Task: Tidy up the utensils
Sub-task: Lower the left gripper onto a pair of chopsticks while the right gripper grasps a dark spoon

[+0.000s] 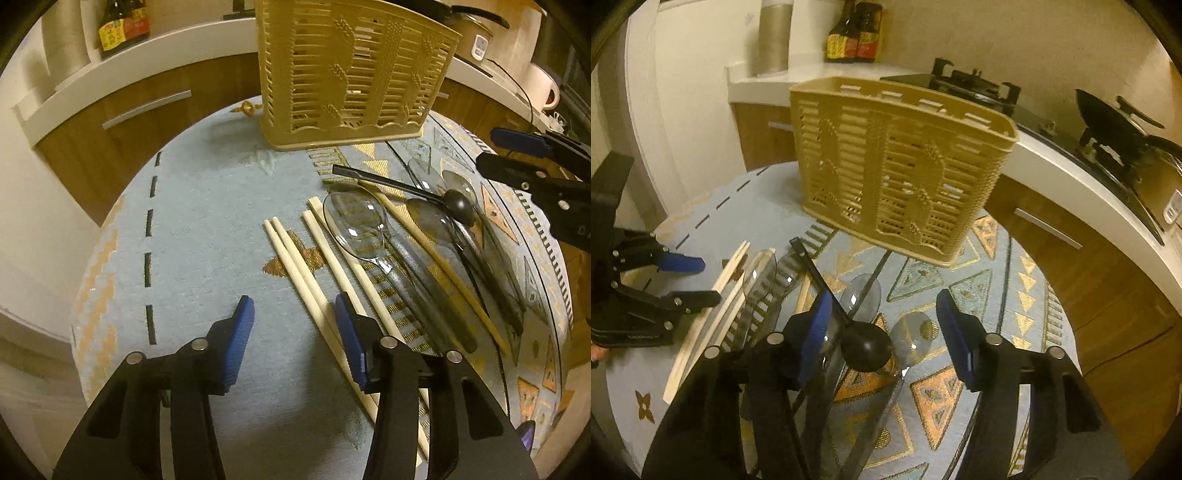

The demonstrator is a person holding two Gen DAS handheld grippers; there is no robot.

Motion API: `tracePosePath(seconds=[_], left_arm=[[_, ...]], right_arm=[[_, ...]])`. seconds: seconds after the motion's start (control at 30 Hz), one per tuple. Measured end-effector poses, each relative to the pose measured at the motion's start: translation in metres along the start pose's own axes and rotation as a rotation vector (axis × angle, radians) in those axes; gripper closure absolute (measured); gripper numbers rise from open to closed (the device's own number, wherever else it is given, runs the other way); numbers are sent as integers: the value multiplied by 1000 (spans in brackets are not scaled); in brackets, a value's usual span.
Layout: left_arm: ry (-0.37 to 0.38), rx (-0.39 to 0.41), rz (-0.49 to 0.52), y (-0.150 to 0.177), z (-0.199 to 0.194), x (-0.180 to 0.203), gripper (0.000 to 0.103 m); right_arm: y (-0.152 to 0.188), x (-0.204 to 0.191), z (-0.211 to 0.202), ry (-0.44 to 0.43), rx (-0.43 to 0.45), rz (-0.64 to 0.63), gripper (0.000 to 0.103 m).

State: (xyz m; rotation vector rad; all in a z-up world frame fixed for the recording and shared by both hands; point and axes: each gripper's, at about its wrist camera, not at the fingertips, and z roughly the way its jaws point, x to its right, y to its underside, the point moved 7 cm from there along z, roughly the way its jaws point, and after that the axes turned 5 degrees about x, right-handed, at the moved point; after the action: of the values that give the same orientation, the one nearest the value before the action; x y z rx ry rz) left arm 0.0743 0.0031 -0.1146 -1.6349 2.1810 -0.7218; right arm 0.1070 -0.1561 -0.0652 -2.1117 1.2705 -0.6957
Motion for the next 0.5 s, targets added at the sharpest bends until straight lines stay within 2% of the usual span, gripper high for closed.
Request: tracePosePath(seconds=[0.13,0.2,0.33,0.4,0.5], left_arm=[[-28,-30,32,-6,7,3,59],[-41,-37,51,-8,8,5,61],[-30,-50,59,-11,10,2,73],[-26,-55,61,-12,10,-2,81],[-5,-62,53,-12,9,-7,85]], right_arm=[[-10,-14,15,-81,-44,-64,50],[-18,-22,23,-122,-67,-92,55],[-27,-39,48,-215,-162,-141,64],[-26,-46,58,-243,-197,-161,65],[-23,-52,70,-246,-234,-187,67]])
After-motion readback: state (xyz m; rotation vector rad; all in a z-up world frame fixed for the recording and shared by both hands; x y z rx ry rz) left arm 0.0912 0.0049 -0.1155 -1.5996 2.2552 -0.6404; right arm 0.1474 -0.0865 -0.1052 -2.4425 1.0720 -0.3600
